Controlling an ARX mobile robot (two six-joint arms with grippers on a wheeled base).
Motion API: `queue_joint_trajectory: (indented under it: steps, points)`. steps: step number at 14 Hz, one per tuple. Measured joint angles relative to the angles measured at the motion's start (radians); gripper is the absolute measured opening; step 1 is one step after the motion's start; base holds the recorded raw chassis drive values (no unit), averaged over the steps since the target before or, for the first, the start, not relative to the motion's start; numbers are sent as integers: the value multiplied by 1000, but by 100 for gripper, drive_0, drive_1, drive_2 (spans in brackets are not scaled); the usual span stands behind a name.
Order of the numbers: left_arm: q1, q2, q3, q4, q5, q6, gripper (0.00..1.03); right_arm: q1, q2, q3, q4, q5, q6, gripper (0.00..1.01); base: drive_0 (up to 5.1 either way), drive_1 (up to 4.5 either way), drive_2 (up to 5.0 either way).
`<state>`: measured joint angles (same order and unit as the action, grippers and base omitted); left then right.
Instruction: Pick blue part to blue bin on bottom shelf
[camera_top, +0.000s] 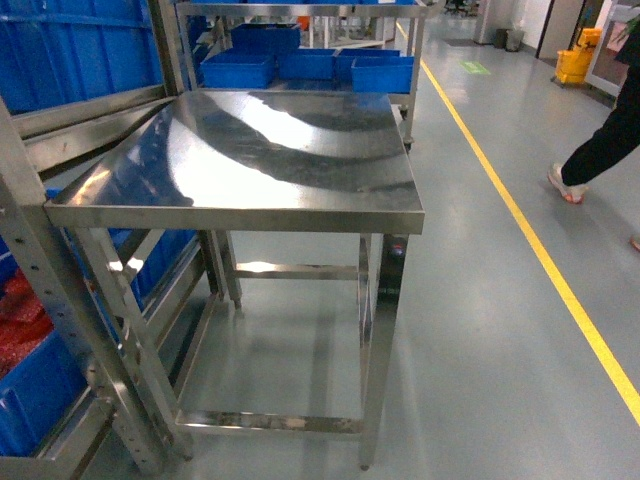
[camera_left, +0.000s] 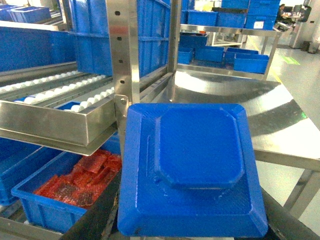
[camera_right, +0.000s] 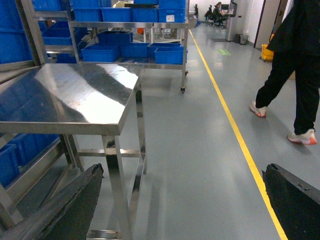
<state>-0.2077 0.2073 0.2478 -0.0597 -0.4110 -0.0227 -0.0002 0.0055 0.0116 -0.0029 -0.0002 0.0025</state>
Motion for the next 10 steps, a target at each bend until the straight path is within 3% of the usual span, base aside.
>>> queue_joint_trajectory:
  steps: [2,5,10]
  points:
    - [0,-2,0,-1,0,0,43,0,0,0,0,0,0,98,4,420,-413]
    - [0,0,0,-1,1,0,43,0,0,0,-2,0,0,98,0,0,0]
    - [0,0,0,-3,2,0,43,0,0,0,-2,1,0,98,-474,265,265]
